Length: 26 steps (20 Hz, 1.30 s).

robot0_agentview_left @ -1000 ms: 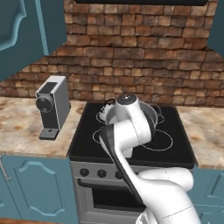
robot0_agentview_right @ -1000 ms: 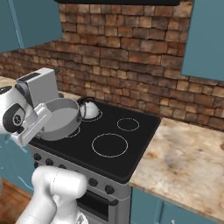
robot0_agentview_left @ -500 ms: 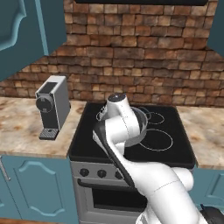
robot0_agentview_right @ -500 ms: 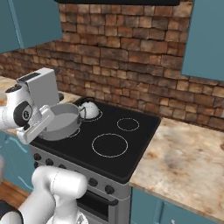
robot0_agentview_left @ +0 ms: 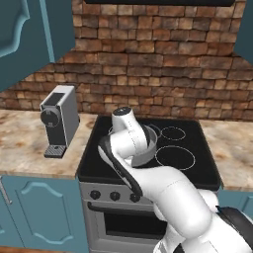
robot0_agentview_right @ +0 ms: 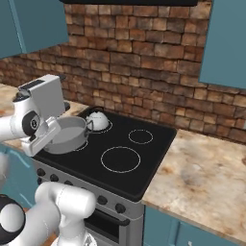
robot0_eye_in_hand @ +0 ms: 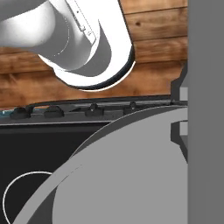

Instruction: Pick the kettle from the cabinet and place it on a stove burner. Then pick the pot from the counter and place it on another stove burner. Finally, turn both burners on.

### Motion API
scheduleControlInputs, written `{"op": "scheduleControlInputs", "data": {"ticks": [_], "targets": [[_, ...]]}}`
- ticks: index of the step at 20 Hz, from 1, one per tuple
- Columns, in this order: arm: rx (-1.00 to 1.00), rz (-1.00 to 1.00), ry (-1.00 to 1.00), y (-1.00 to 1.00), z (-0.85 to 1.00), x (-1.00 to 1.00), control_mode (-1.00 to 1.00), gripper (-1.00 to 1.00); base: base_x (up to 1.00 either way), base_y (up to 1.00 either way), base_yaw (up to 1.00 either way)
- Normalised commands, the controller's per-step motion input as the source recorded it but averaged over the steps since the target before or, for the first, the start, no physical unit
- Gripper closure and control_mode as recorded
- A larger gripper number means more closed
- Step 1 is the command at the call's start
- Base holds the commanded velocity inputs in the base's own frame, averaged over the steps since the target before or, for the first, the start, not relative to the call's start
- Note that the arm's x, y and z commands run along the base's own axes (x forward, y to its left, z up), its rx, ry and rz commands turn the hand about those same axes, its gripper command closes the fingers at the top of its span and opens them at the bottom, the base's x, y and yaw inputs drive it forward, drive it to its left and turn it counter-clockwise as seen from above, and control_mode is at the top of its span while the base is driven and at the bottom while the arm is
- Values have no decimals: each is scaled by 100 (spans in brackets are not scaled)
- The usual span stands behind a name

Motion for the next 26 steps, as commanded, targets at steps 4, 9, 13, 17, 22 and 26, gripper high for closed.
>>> {"op": "scheduleControlInputs", "data": {"ticks": [4,9,13,17,22,26], "targets": [[4,0,0,3,-18,25,-100,100,0,0,0],[0,2,2,0,-17,5,-100,100,0,0,0],[0,0,1,0,-22,4,-100,100,0,0,0],[1,0,0,13,-25,14,-100,100,0,0,0],[5,0,0,18,-24,26,-100,100,0,0,0],[6,0,0,13,-18,28,-100,100,0,0,0]]}}
